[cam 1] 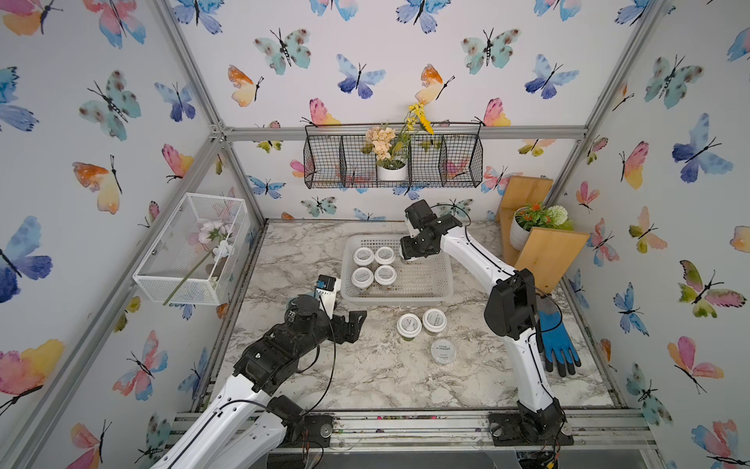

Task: Put the yogurt in the basket
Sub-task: Place the yogurt in the basket.

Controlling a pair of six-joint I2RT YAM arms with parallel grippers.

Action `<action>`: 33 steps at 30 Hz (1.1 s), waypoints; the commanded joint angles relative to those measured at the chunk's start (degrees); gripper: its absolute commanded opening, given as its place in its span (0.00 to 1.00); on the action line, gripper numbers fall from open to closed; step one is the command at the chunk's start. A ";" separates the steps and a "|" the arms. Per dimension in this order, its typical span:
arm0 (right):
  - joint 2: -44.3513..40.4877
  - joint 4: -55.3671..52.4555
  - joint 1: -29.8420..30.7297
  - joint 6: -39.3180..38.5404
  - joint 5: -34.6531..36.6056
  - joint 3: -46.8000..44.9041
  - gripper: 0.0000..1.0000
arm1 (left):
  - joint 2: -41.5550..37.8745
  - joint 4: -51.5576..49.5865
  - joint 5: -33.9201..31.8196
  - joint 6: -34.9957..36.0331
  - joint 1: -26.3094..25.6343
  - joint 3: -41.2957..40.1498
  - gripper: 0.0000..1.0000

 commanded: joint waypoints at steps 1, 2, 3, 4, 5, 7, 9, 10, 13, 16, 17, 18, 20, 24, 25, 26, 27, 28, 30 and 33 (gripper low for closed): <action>1.97 2.21 -0.29 0.42 1.38 -0.39 0.61 | -0.02 0.76 1.34 0.68 -0.28 -0.25 0.96; 2.19 2.27 -0.29 0.42 1.29 -0.35 0.61 | 0.05 0.77 1.35 0.68 -0.24 -0.28 0.96; 2.34 2.32 -0.29 0.51 1.28 -0.48 0.61 | -0.02 0.77 1.48 0.69 -0.30 -0.27 0.96; 2.45 2.61 -0.29 0.51 1.14 -0.68 0.61 | -0.02 0.72 1.48 0.68 -0.25 -0.28 0.96; 2.51 2.90 -0.29 0.57 0.96 -0.87 0.61 | -0.02 0.75 1.47 0.68 -0.25 -0.28 0.96; 2.43 3.58 -0.29 0.60 0.77 -1.47 0.62 | 0.09 0.82 1.53 0.68 -0.25 -0.28 0.96; 2.75 3.81 -0.29 0.60 0.60 -1.56 0.62 | 0.17 0.86 1.50 0.68 -0.21 -0.27 0.96; 2.93 3.81 -0.29 0.60 0.50 -1.40 0.62 | 0.17 0.86 1.54 0.68 -0.26 -0.27 0.96; 3.42 3.81 -0.29 0.78 0.37 -1.39 0.62 | 0.37 0.78 1.50 0.85 -0.26 -0.25 0.96; 3.86 3.90 -0.29 0.78 0.14 -1.45 0.63 | 0.35 0.71 1.56 0.85 -0.26 -0.25 0.96; 4.03 3.68 -0.29 0.78 0.14 -1.49 0.63 | 0.34 0.75 1.55 0.77 -0.25 -0.28 0.96; 4.09 3.56 -0.29 0.78 0.14 -1.40 0.63 | 0.40 0.77 1.42 0.73 -0.25 -0.28 0.96; 4.05 3.13 -0.29 0.78 0.36 -1.45 0.63 | 0.44 0.83 1.52 0.77 -0.25 -0.23 0.96; 3.99 3.18 -0.29 0.61 0.67 -1.37 0.63 | 0.60 0.86 1.64 0.81 -0.27 -0.22 0.96; 4.45 2.58 -0.29 0.56 0.67 -0.47 0.63 | 0.68 0.86 1.65 0.82 -0.25 -0.19 0.96; 4.84 2.05 -0.29 0.45 0.71 0.38 0.64 | 0.76 0.86 1.65 0.77 -0.25 -0.19 0.96; 5.28 1.56 -0.29 0.43 0.76 1.14 0.64 | 0.77 0.86 1.68 0.80 -0.25 -0.19 0.96; 5.45 1.44 -0.29 0.34 0.80 1.47 0.64 | 0.65 0.85 1.65 0.84 -0.26 -0.19 0.96; 5.71 1.53 -0.29 0.34 1.02 1.50 0.65 | 0.50 0.86 1.64 0.84 -0.25 -0.28 0.96; 6.28 1.53 -0.29 0.42 1.02 1.75 0.66 | 0.53 0.82 1.72 0.79 -0.27 -0.28 0.96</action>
